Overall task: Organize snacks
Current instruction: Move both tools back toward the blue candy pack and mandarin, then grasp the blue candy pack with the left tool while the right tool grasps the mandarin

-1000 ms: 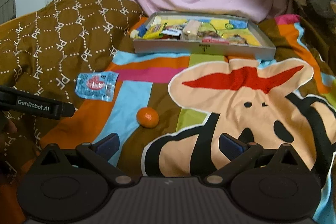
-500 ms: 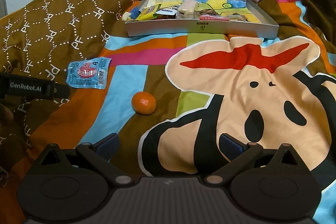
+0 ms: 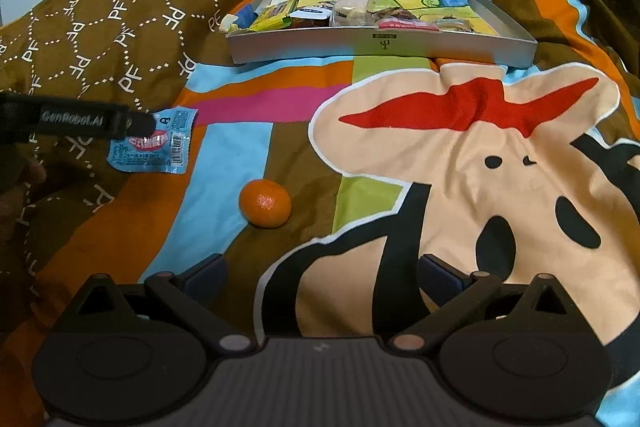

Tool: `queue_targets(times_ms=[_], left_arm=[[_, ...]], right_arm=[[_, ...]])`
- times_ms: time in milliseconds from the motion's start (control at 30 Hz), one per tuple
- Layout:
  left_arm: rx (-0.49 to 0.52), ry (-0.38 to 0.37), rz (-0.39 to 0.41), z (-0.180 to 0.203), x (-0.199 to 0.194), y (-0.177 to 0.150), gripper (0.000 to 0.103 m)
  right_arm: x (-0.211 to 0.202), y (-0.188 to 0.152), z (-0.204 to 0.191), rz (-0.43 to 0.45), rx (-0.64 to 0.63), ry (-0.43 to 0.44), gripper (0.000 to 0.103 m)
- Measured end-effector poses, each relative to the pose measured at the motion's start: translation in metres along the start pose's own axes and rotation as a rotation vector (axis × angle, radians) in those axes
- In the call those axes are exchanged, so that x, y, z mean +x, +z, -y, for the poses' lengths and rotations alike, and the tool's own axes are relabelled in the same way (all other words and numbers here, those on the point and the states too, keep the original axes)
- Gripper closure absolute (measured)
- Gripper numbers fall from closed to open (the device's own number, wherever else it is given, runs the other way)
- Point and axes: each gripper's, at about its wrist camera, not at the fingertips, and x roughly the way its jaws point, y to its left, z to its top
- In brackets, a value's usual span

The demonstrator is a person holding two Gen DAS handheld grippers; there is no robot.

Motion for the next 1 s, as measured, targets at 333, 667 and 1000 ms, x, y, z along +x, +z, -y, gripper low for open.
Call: queue_targets(times_ms=[333, 667, 1000], left_arm=[[0.108, -0.091, 0.002, -0.013, 0.045, 0.024, 0.001], [0.191, -0.237, -0.003, -0.01, 0.061, 0.029, 0.001], [0.249, -0.319, -0.069, 0.0, 0.067, 0.021, 0.001]], right_arm=[[0.015, 0.015, -0.007, 0.051, -0.059, 0.021, 0.0], [0.035, 0.03, -0.011, 0.07, -0.108, 0.09, 0.001], [0.056, 0.029, -0.018, 0.009, -0.157, 0.11, 0.0]])
